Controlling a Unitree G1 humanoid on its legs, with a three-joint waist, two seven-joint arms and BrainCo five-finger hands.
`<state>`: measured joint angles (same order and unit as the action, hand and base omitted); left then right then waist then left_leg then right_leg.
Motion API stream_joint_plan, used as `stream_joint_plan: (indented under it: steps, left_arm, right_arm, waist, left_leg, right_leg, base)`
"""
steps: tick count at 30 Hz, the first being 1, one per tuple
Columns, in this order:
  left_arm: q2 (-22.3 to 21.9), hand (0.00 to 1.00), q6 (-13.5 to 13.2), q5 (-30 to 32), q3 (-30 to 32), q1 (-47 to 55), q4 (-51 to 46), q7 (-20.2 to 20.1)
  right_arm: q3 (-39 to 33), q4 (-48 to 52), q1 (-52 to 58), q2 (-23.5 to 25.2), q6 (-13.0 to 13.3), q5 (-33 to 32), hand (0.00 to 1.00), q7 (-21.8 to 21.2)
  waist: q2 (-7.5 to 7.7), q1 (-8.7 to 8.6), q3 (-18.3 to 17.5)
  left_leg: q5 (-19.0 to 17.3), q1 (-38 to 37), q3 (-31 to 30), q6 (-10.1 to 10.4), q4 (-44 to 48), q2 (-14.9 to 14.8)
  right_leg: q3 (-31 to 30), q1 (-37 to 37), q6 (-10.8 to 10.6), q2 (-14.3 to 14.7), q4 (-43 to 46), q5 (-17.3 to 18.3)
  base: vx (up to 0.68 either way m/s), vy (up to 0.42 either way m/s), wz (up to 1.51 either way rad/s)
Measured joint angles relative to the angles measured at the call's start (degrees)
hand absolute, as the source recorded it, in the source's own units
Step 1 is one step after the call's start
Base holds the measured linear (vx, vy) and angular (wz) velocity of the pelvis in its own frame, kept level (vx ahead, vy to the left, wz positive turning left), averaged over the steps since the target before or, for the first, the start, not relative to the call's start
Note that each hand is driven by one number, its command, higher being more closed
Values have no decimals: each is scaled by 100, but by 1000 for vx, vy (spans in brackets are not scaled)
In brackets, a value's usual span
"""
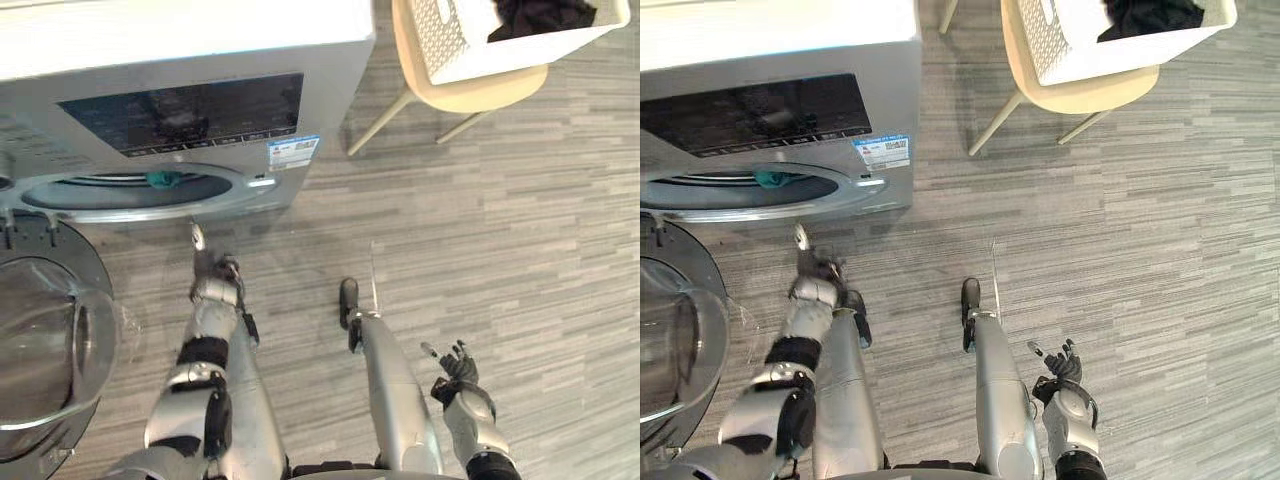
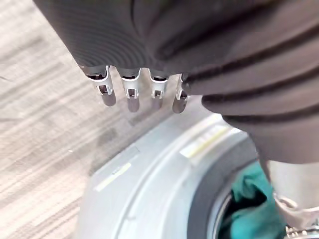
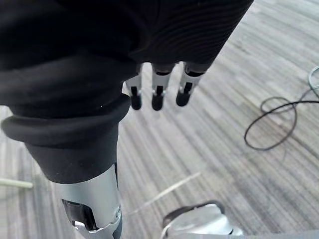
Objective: Pick up the laundry basket with both hands and put the clothes into the washing machine.
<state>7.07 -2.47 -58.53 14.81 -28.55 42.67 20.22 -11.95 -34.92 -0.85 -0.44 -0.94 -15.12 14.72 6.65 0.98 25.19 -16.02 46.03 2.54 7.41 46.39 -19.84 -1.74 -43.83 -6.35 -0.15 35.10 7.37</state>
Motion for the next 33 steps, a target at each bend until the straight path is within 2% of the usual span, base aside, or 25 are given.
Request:
stream_joint_plan:
  steps: [2,4,6,9,11,12,13,15,18,23,24,26,28,30,31,32,33]
  left_arm:
    - [-216,0,17,130,-1,358,3,-16]
    - [-404,0,64,553,-20,725,6,-41]
    - [-556,0,138,1135,-100,1148,11,-158]
    - [-742,0,246,2273,-236,1648,70,-347]
    - [-788,0,376,3620,-405,2010,350,-516]
    - [-797,0,398,3964,-401,2115,439,-522]
    - [-817,0,449,4560,-404,2277,649,-522]
    - [-819,0,470,5035,-392,2517,1061,-535]
    - [-741,0,488,5414,-324,2655,1392,-565]
    - [-686,0,529,5703,-262,2875,1574,-649]
    - [-699,0,552,5701,-157,2884,1614,-651]
    - [-697,0,560,5701,-49,2946,1587,-652]
    - [-691,0,562,5703,160,3039,1510,-676]
    - [-773,0,559,5706,178,3077,1500,-698]
    - [-800,0,559,5707,162,3081,1478,-750]
    - [-814,0,559,5707,158,3098,1474,-772]
    - [-837,0,561,5707,173,3100,1474,-774]
  right_arm:
    - [0,-54,1,3,-66,22,0,8]
    - [2,-192,1,1,-78,190,0,7]
    - [-1,-326,13,-1,-95,271,0,7]
    - [-13,-542,53,0,-171,447,0,-2]
    - [-76,-776,91,6,-175,528,0,-55]
    - [-128,-847,96,9,-174,576,0,-80]
    - [-228,-1010,112,10,-170,638,0,-108]
    - [-497,-1354,122,5,-160,678,0,-128]
    - [-810,-1824,127,-23,-159,696,0,-153]
    - [-967,-2217,113,-88,-158,902,0,-262]
    - [-968,-2217,100,-128,-149,902,0,-277]
    - [-960,-2217,79,-109,-114,949,0,-373]
    - [-954,-2197,67,-121,-49,1104,0,-379]
    - [-966,-2160,58,-116,-25,1120,0,-376]
    - [-990,-2167,7,-155,-24,1121,0,-376]
    - [-1002,-2161,-1,-152,-24,1123,0,-383]
    - [-998,-2138,-12,-124,-25,1131,0,-392]
  waist:
    - [-6,9,-1]
    - [-23,9,-7]
    - [-146,13,-71]
    - [-337,17,-298]
    - [-550,23,-608]
    - [-602,22,-693]
    - [-672,9,-892]
    - [-732,-3,-1172]
    - [-788,-18,-1444]
    - [-868,-18,-1635]
    - [-890,-19,-1652]
    - [-826,-7,-1644]
    - [-831,-1,-1642]
    - [-874,9,-1708]
    - [-916,9,-1702]
    - [-934,15,-1715]
    - [-958,17,-1743]
  left_leg:
    - [-18,-367,81,-30,-122,14]
    - [-13,-816,171,-32,-322,87]
    - [-2,-1297,284,-17,-538,113]
    - [122,-1848,449,-37,-986,240]
    - [275,-2319,578,7,-1470,339]
    - [318,-2428,586,43,-1596,364]
    - [416,-2665,634,59,-1892,431]
    - [662,-3160,715,68,-2534,552]
    - [1039,-3726,730,114,-3411,676]
    - [1232,-4260,714,189,-3943,657]
    - [1243,-4279,702,207,-3863,646]
    - [1243,-4049,660,208,-3106,616]
    - [1282,-3766,586,142,-2035,524]
    - [1172,-3593,549,96,-1513,530]
    - [925,-3554,524,85,-1328,795]
    - [613,-3656,525,-60,-1513,1101]
    - [482,-3730,569,-244,-1738,1105]
  right_leg:
    - [-21,328,0,-30,-86,0]
    - [-50,690,1,-97,-186,5]
    - [-92,1114,1,-124,-349,4]
    - [-121,1544,-7,-241,-613,0]
    - [-131,1927,-31,-319,-976,-49]
    - [-130,2031,-38,-326,-1096,-75]
    - [-127,2234,-50,-368,-1333,-134]
    - [-123,2654,-56,-408,-1853,-294]
    - [5,3211,-35,-447,-2562,-531]
    - [125,3702,-9,-387,-2874,-551]
    - [141,3774,32,-383,-2874,-524]
    - [142,3873,123,-411,-2736,-410]
    - [154,4044,208,-415,-2553,-179]
    - [134,4132,204,-422,-2523,-114]
    - [73,4134,224,-467,-2528,-131]
    - [-13,4098,222,-457,-2534,-161]
    - [-40,4055,218,-404,-2538,-166]
  base:
    - [17,27,6]
    - [54,21,6]
    - [64,8,3]
    - [100,8,8]
    - [167,6,3]
    - [154,23,2]
    - [125,27,2]
    - [179,17,3]
    - [169,-2,17]
    - [110,-29,10]
    - [20,-21,6]
    - [-6,-40,7]
    - [-91,-97,7]
    - [-71,-17,3]
    - [-52,120,-17]
    - [-59,147,-25]
    - [-40,123,-24]
